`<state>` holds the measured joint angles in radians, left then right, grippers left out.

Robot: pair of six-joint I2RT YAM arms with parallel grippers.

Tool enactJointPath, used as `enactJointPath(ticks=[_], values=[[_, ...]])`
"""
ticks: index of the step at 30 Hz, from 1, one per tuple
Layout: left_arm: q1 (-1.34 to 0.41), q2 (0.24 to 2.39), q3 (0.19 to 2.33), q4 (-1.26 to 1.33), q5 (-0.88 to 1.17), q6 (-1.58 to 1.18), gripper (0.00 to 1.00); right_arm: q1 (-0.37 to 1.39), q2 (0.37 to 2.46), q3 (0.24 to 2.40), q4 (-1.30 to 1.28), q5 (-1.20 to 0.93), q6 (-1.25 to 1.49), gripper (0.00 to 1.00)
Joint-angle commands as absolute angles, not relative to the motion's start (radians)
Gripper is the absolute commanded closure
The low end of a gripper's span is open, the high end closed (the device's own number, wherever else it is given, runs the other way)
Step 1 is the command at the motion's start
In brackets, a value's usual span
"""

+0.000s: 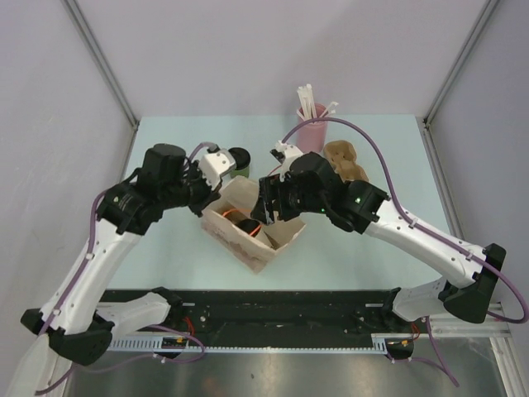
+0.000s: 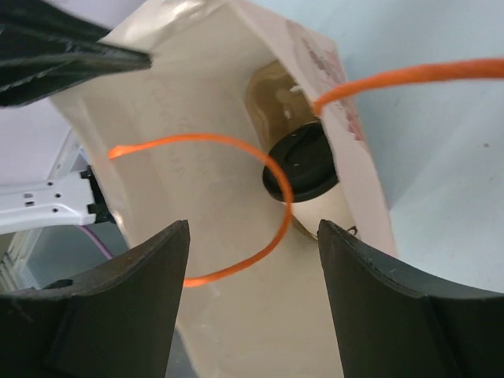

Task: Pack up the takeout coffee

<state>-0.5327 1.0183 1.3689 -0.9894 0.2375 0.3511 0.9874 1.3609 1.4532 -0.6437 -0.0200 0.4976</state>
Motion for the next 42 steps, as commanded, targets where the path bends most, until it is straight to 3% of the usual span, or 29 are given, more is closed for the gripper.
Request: enactJointPath(ticks=[1,10,19,27,34,42], values=[[-0.537,1.095,1.517,-1.06,0.181,0.44,1.0,0.969,1.333,1.476,-0.594,-0.126,0.525,0.29],[-0.583,1.175,1.653,-1.163,0.06,0.502,1.0,0.939,1.339,1.511,-0.591,-0.219,0.555,0.32],[-0.706,1.198,1.828,-1.241,0.031,0.433,0.99,0.986,1.419,1.768,-0.692,-0.17,0.566,0.35],[-0.713,1.003,1.589,-1.181,0.095,0.377,1.0,1.19,1.519,1.956,-0.82,0.113,0.376,0.47],[-0.713,0.91,1.471,-1.1,0.173,0.313,1.0,1.207,1.623,2.118,-0.96,-0.063,0.394,0.56],[-0.712,0.854,1.404,-1.029,0.278,0.371,1.0,1.218,1.728,2.336,-1.139,-0.041,0.298,0.6]])
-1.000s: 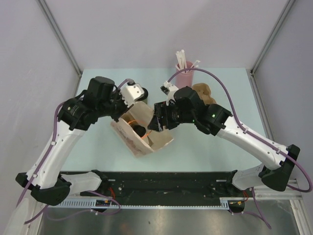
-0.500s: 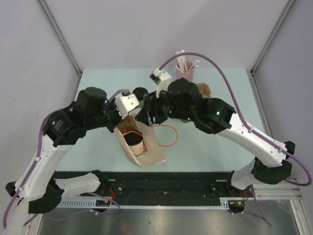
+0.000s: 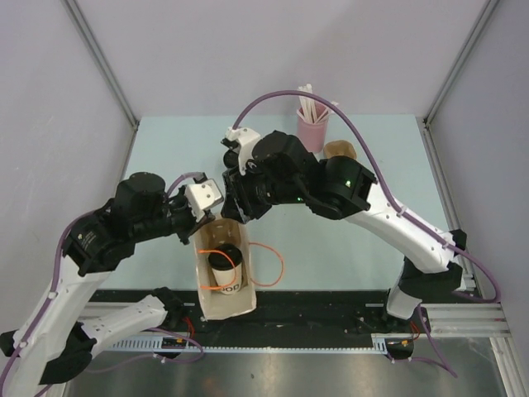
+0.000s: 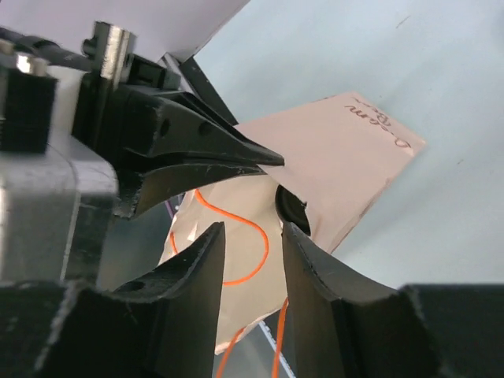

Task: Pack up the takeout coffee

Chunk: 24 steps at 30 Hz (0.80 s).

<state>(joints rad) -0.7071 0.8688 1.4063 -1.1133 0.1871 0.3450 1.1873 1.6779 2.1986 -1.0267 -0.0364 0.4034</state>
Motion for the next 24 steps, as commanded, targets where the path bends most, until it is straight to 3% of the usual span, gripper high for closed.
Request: enactJointPath(ticks=[1,7,17,24], values=[[-0.712,0.864,1.405,-1.029,0.279,0.374,1.0,1.23,1.739,2.35,-1.164,-0.047,0.26,0.61],[-0.712,0.894,1.43,-1.02,0.296,0.385,1.0,1.269,1.741,2.312,-1.236,-0.096,0.097,0.63],[-0.673,0.966,1.45,-0.989,0.338,0.322,1.0,1.276,1.643,2.221,-0.971,-0.084,0.089,0.63],[-0.673,0.965,1.459,-0.976,0.336,0.282,1.0,1.31,1.586,2.185,-0.926,-0.113,0.157,0.51]])
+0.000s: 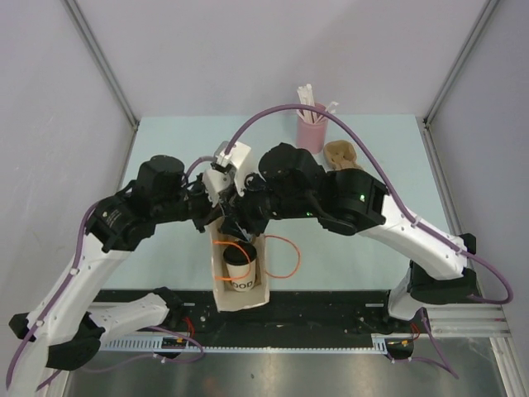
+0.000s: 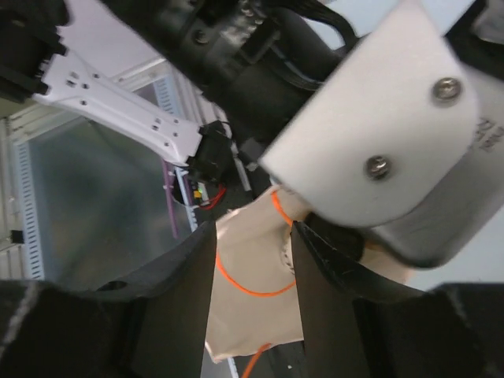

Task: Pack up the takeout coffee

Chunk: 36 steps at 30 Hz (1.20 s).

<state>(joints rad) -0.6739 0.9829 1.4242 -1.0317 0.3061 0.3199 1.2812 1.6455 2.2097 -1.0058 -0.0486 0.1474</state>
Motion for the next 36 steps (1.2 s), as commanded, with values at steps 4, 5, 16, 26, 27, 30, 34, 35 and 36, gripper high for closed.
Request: enactJointPath(ticks=[4,5,16,26,27,30,34,35,36], values=[[-0.673,0.957,1.436,-0.971,0.342,0.301,1.0,1.292,1.521,2.0,-0.927,-0.192,0.098,0.39],[-0.673,0.959,1.434,-0.969,0.338,0.305,1.0,1.275,1.502,1.97,-0.913,-0.207,0.11,0.38],[-0.673,0.951,1.422,-0.96,0.315,0.221,1.0,1.204,1.546,1.946,-0.965,-0.183,0.372,0.61],[-0.673,0.965,1.42,-0.957,0.252,0.224,1.0,1.287,1.661,2.189,-1.085,0.023,0.406,0.65],[-0.673,0.965,1.422,-0.956,0.259,0.224,0.99,1.287,1.634,2.162,-1.065,0.012,0.431,0.65],[-0.673,0.956,1.414,-0.951,0.273,0.209,0.99,1.273,1.565,1.978,-0.944,-0.052,0.5,0.66],[-0.67,0.948,1.401,-0.95,0.27,0.181,1.0,1.273,1.471,1.789,-0.859,-0.043,0.569,0.67],[-0.667,0.948,1.401,-0.95,0.268,0.181,1.0,1.279,1.467,1.769,-0.862,-0.04,0.568,0.68],[-0.666,0.946,1.399,-0.948,0.27,0.181,1.0,1.282,1.465,1.76,-0.867,-0.037,0.566,0.67]])
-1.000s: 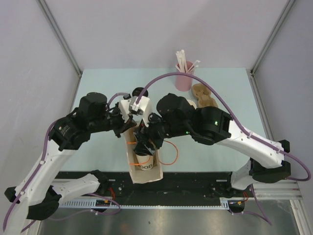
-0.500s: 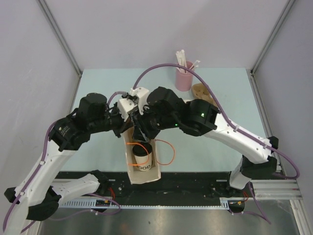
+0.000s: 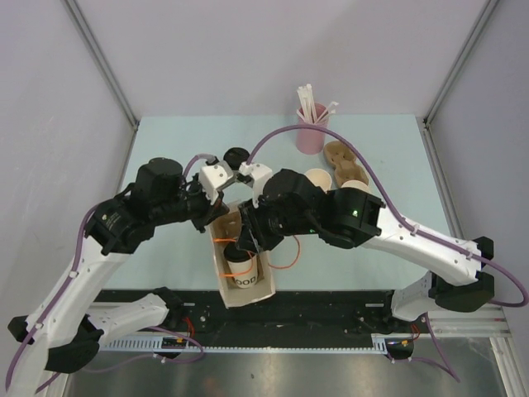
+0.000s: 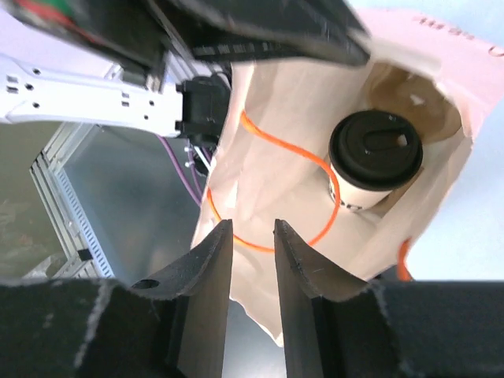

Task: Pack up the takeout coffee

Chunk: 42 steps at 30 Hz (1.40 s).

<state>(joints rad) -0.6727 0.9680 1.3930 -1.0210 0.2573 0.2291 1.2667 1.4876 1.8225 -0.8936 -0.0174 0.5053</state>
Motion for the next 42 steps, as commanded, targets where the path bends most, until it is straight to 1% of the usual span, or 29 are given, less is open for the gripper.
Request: enactJointPath(ticks=[1,8,10,11,13,15,17,21,24,27,33,35,36,37,38,40,41,42], values=[[-0.664,0.946,1.399,-0.946,0.271,0.183,0.99,1.287,1.465,1.758,-0.868,-0.035,0.563,0.68],[-0.663,0.94,1.408,-0.936,0.297,0.17,1.0,1.287,1.544,1.779,-0.942,0.0,0.586,0.67],[-0.663,0.937,1.411,-0.936,0.307,0.167,1.0,1.279,1.571,1.818,-0.969,0.0,0.604,0.68],[-0.663,0.936,1.41,-0.934,0.31,0.166,1.0,1.273,1.584,1.836,-0.986,0.041,0.618,0.69],[-0.663,0.934,1.407,-0.933,0.313,0.153,0.99,1.253,1.64,1.905,-1.063,0.051,0.66,0.69],[-0.663,0.933,1.401,-0.925,0.319,0.143,1.0,1.253,1.687,1.939,-1.109,0.086,0.672,0.68],[-0.663,0.933,1.393,-0.92,0.322,0.124,1.0,1.252,1.706,1.942,-1.101,0.101,0.676,0.67],[-0.663,0.931,1.37,-0.91,0.273,0.095,1.0,1.216,1.713,1.922,-1.077,0.1,0.729,0.67],[-0.663,0.923,1.353,-0.908,0.264,0.095,1.0,1.204,1.686,1.896,-1.063,0.138,0.749,0.64],[-0.663,0.911,1.325,-0.908,0.247,0.103,1.0,1.209,1.626,1.832,-0.956,0.083,0.709,0.61],[-0.663,0.908,1.308,-0.908,0.181,0.121,1.0,1.239,1.481,1.718,-0.902,0.084,0.735,0.53],[-0.663,0.91,1.31,-0.908,0.172,0.123,1.0,1.252,1.435,1.709,-0.858,0.078,0.72,0.49],[-0.663,0.913,1.312,-0.908,0.176,0.126,1.0,1.256,1.425,1.709,-0.835,0.062,0.681,0.46],[-0.663,0.917,1.315,-0.907,0.181,0.126,1.0,1.258,1.422,1.715,-0.815,0.026,0.661,0.41],[-0.663,0.92,1.324,-0.911,0.189,0.126,0.99,1.258,1.42,1.721,-0.798,0.015,0.655,0.4],[-0.663,0.93,1.335,-0.905,0.199,0.124,1.0,1.247,1.42,1.717,-0.795,0.041,0.692,0.4],[-0.663,0.931,1.341,-0.908,0.205,0.124,1.0,1.236,1.417,1.703,-0.782,0.055,0.719,0.42],[-0.663,0.931,1.341,-0.908,0.204,0.12,1.0,1.217,1.427,1.692,-0.781,0.07,0.747,0.47]])
